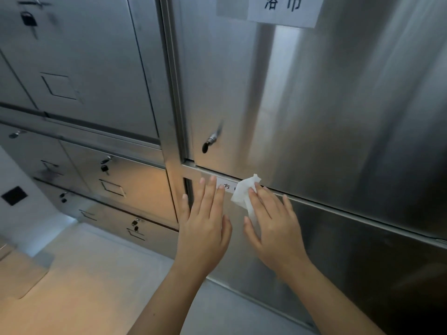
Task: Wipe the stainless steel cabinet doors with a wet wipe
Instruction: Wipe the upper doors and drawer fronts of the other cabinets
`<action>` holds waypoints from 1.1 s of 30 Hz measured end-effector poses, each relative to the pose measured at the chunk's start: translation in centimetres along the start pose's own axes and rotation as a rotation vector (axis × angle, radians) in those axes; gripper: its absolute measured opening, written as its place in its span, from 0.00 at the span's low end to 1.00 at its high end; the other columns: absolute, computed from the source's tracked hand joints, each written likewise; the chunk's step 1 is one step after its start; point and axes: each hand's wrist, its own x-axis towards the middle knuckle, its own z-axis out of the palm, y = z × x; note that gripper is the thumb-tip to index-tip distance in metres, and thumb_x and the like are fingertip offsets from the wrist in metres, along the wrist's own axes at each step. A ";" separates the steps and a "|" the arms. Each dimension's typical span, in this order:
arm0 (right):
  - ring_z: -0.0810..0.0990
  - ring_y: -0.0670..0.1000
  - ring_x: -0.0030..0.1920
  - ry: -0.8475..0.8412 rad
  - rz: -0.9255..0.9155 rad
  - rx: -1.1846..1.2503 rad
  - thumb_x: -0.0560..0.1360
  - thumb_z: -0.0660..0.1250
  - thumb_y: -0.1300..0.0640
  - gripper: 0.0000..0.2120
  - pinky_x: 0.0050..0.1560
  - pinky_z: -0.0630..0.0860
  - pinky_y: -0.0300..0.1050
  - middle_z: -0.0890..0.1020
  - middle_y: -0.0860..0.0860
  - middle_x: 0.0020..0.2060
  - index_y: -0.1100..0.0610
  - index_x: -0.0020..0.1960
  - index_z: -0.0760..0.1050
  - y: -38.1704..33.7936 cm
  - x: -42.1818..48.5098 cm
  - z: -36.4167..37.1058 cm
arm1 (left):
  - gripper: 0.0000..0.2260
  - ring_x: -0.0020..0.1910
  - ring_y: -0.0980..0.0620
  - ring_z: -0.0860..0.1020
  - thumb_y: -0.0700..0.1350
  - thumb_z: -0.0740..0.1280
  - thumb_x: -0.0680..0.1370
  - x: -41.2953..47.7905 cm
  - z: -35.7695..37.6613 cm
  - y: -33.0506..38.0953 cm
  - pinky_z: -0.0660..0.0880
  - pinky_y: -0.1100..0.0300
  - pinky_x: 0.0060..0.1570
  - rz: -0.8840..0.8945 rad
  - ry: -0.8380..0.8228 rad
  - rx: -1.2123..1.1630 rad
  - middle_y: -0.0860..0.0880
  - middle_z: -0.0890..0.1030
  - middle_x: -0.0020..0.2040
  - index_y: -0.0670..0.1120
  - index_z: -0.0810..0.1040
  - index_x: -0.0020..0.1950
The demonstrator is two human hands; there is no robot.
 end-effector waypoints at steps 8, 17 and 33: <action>0.77 0.56 0.60 0.017 -0.072 0.050 0.74 0.57 0.52 0.23 0.60 0.69 0.60 0.77 0.59 0.61 0.65 0.62 0.75 -4.0 4.5 4.6 | 0.23 0.69 0.38 0.64 0.45 0.54 0.76 1.5 -0.6 -6.7 0.56 0.36 0.62 -0.083 0.060 0.054 0.38 0.68 0.69 0.37 0.71 0.67; 0.70 0.55 0.65 0.189 0.035 0.109 0.75 0.57 0.52 0.23 0.63 0.62 0.60 0.75 0.59 0.63 0.64 0.65 0.72 -5.6 11.7 8.1 | 0.22 0.71 0.40 0.62 0.45 0.55 0.77 9.4 -1.2 -13.2 0.53 0.37 0.66 0.067 0.103 0.090 0.40 0.67 0.71 0.38 0.69 0.69; 0.68 0.54 0.67 0.306 0.083 -0.017 0.74 0.57 0.53 0.23 0.66 0.62 0.55 0.73 0.58 0.65 0.62 0.66 0.69 -6.4 16.5 8.4 | 0.22 0.73 0.46 0.57 0.43 0.57 0.76 17.0 -0.2 -14.2 0.53 0.41 0.69 0.226 0.261 -0.246 0.41 0.64 0.72 0.39 0.66 0.70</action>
